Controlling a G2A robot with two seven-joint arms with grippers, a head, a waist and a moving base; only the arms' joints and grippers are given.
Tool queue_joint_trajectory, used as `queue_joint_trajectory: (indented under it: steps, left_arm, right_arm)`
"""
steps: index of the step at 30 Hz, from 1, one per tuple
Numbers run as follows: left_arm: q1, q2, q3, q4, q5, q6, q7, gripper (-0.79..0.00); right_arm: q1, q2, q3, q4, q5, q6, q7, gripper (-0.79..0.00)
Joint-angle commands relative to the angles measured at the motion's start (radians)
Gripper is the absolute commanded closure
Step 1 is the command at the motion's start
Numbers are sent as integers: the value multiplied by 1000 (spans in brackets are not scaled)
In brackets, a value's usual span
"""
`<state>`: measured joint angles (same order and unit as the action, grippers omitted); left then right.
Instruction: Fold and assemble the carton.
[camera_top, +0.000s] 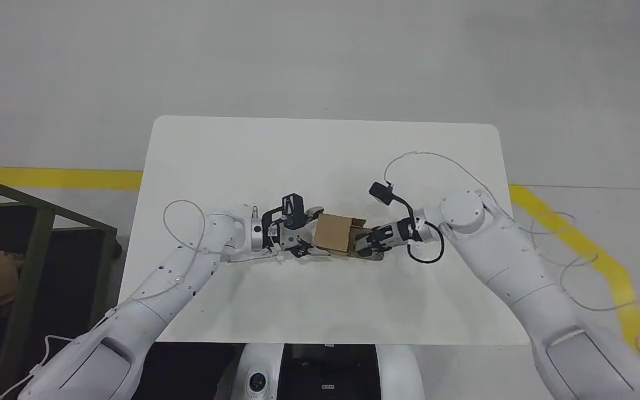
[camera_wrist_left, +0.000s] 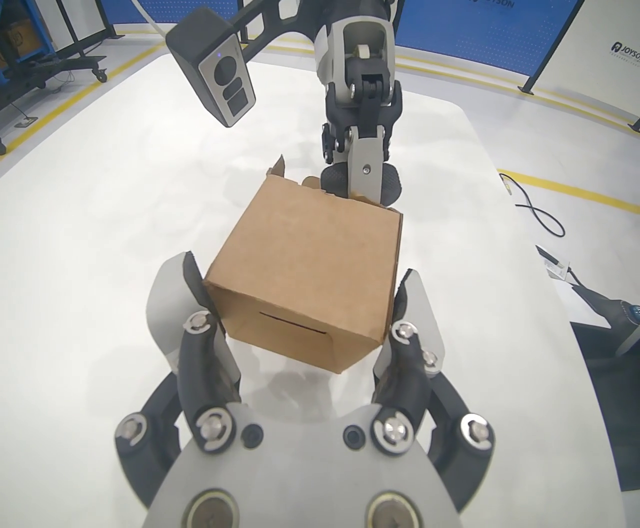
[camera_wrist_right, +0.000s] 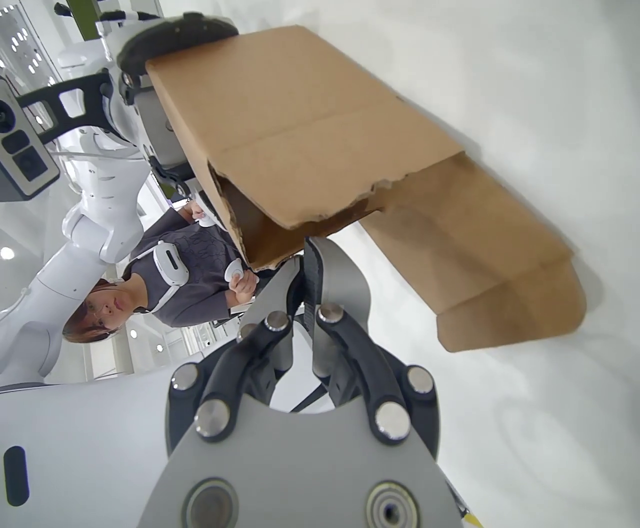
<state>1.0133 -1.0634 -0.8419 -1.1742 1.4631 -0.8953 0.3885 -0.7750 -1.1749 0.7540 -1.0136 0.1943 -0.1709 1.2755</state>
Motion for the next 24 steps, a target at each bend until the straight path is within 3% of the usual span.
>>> queue_joint_trajectory:
  steps: [1,24]
  left_arm:
    - [0,0,0,1,0,-3,0,-668]
    - [-1,-7,-6,-1,-15,-11,-17,-671]
  right_arm:
    - [6,-6,-4,19,13,-17,-9,0]
    - [56,-87,-67,204,122,-116,-31,0]
